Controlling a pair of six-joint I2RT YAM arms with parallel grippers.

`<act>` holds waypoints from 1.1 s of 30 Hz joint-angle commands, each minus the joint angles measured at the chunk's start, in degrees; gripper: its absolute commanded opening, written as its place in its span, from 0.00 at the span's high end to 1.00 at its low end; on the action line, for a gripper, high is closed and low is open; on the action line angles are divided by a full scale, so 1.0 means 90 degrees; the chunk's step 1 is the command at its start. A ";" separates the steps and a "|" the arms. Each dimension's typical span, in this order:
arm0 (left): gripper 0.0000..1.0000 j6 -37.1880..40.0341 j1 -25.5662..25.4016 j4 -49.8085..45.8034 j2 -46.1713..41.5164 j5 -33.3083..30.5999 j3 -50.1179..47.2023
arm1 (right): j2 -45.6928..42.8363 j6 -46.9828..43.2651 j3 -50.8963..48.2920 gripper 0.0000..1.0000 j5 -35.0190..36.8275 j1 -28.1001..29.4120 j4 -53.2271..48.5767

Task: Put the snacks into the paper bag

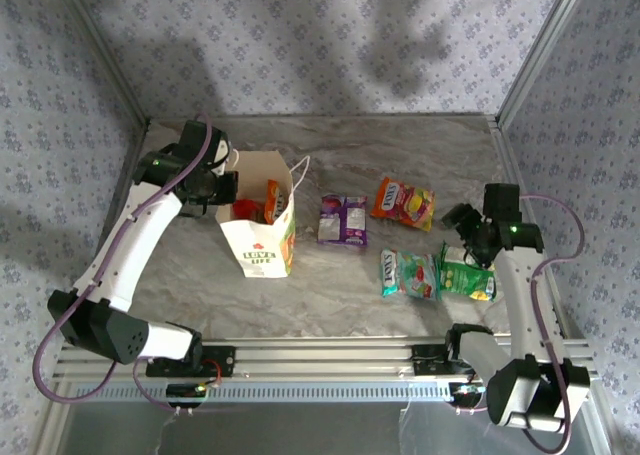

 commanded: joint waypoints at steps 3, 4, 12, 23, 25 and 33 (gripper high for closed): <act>0.96 0.0099 0.0053 -0.0053 -0.0041 0.0176 -0.0097 | -0.0092 0.0842 -0.0413 0.04 0.0190 -0.0411 -0.0533; 0.96 0.0104 0.0061 -0.0053 -0.0036 0.0189 -0.0090 | -0.0101 0.0985 -0.0482 0.03 0.0184 -0.0504 -0.0597; 0.95 0.0139 0.0121 -0.0071 0.0008 0.0257 -0.0044 | -0.0259 0.1105 -0.0862 0.01 0.0206 -0.0952 -0.0620; 0.95 0.0131 0.0131 -0.0169 0.0208 0.0378 0.0154 | -0.0268 0.1233 -0.1354 0.00 0.0327 -0.1377 -0.0605; 0.95 0.0129 0.0131 -0.0179 0.0247 0.0376 0.0190 | -0.0249 0.1253 -0.1484 0.00 0.0190 -0.1436 -0.0455; 0.94 0.0129 0.0131 -0.0237 0.0382 0.0434 0.0332 | 0.0154 0.1311 -0.1768 0.00 -0.0005 -0.1566 0.0060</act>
